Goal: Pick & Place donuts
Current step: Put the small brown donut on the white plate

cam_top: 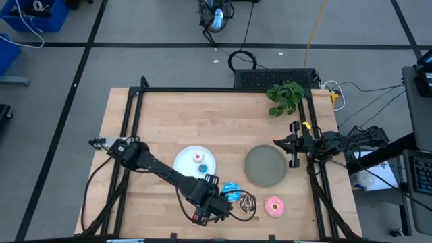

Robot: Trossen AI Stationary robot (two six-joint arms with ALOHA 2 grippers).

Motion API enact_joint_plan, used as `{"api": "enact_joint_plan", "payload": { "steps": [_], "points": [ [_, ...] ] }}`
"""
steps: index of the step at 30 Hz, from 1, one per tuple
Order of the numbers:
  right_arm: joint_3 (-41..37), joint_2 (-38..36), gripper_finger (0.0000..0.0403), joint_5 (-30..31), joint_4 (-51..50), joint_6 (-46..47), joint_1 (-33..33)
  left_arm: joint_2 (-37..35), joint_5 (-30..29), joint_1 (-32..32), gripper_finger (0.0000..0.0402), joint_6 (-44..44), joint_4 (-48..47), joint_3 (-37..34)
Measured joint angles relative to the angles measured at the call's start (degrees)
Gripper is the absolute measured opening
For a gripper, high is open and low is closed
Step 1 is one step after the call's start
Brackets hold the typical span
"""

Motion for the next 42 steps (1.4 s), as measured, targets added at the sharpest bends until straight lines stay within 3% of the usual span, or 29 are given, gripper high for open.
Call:
{"api": "enact_joint_plan", "payload": {
  "steps": [16,25,42],
  "points": [
    [0.0,0.0,0.0,0.0,0.0,0.0,0.0,0.0,1.6,-0.1,0.0267,6.9,6.3,-7.5],
    [0.0,0.0,0.0,0.0,0.0,0.0,0.0,0.0,2.3,-0.3,0.0267,8.0,7.2,-7.7],
    [0.0,0.0,0.0,0.0,0.0,0.0,0.0,0.0,3.5,-0.3,0.0267,9.8,14.4,-15.2]
  ]
}}
